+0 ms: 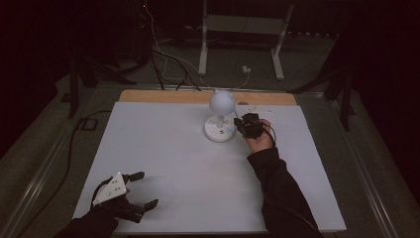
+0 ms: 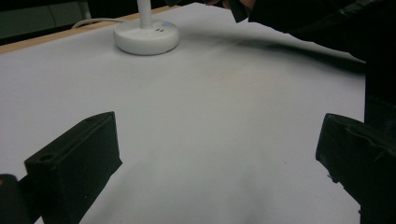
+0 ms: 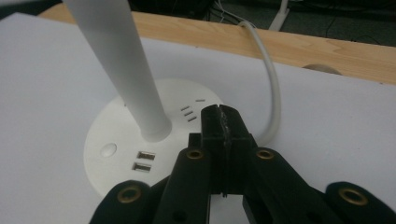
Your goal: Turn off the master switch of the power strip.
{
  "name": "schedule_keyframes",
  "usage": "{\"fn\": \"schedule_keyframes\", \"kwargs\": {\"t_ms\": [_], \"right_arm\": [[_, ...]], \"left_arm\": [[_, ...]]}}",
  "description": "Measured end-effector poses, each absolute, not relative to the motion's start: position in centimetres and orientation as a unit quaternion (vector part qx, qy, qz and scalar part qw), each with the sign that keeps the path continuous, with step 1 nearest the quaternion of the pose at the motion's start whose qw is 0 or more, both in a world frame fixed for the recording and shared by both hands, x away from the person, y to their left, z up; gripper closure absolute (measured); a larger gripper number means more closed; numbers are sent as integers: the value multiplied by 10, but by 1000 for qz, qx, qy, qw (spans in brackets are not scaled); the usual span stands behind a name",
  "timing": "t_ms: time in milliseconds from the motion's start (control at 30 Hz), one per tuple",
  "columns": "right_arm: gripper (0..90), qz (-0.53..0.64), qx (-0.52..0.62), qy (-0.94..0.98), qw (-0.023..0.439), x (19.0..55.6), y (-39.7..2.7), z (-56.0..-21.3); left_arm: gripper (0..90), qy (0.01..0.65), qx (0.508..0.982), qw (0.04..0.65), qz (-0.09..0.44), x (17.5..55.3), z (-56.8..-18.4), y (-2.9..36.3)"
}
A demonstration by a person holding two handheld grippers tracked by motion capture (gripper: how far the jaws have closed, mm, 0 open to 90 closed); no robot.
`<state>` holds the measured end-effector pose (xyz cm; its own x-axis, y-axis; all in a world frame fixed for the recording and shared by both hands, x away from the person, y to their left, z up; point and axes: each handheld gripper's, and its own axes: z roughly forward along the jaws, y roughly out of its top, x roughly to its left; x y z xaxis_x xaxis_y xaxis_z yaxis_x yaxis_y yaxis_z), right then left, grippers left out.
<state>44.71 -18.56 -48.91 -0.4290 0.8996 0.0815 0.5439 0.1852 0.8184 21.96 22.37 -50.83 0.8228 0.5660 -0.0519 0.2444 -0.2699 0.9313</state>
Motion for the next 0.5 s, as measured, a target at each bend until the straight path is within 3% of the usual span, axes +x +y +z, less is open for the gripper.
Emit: {"fn": "schedule_keyframes", "kwargs": {"t_ms": [500], "right_arm": [[900, 398, 461, 760, 226, 448, -173, -506]], "left_arm": [[3, 258, 784, 544, 147, 219, -508, 224]]}}
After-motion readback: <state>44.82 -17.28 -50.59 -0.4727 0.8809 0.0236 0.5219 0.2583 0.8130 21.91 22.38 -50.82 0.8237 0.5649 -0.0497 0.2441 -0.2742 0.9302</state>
